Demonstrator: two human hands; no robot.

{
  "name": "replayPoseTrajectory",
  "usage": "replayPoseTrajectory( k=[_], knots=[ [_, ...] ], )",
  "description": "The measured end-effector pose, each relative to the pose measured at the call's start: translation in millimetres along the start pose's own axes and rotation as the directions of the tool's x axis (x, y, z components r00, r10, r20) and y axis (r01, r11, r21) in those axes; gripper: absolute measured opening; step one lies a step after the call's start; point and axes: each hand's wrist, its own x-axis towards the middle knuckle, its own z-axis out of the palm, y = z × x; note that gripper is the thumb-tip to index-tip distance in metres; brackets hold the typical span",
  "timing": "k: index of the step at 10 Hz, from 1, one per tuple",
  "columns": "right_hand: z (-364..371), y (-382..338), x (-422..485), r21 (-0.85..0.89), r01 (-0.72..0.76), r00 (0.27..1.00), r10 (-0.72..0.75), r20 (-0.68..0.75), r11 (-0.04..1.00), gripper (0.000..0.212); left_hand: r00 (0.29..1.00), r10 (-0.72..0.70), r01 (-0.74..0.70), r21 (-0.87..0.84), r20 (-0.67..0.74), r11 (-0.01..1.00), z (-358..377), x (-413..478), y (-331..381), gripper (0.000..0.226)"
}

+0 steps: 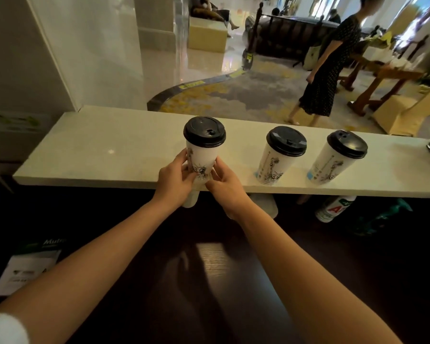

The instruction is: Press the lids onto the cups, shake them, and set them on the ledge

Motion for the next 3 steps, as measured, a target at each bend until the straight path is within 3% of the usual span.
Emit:
replayPoseTrajectory(
  k=[1,3],
  knots=[
    [0,0,-3,-0.091,-0.046,0.999,0.047,0.007,0.995,0.055,0.999,-0.035,0.036,0.012,-0.011,0.999,4,-4,-1,0.057],
    [-8,-10,-21,-0.189,-0.109,0.993,0.116,0.028,0.976,0.019,0.98,-0.189,0.181,0.124,0.055,0.976,-1,-14,1,0.079]
  ],
)
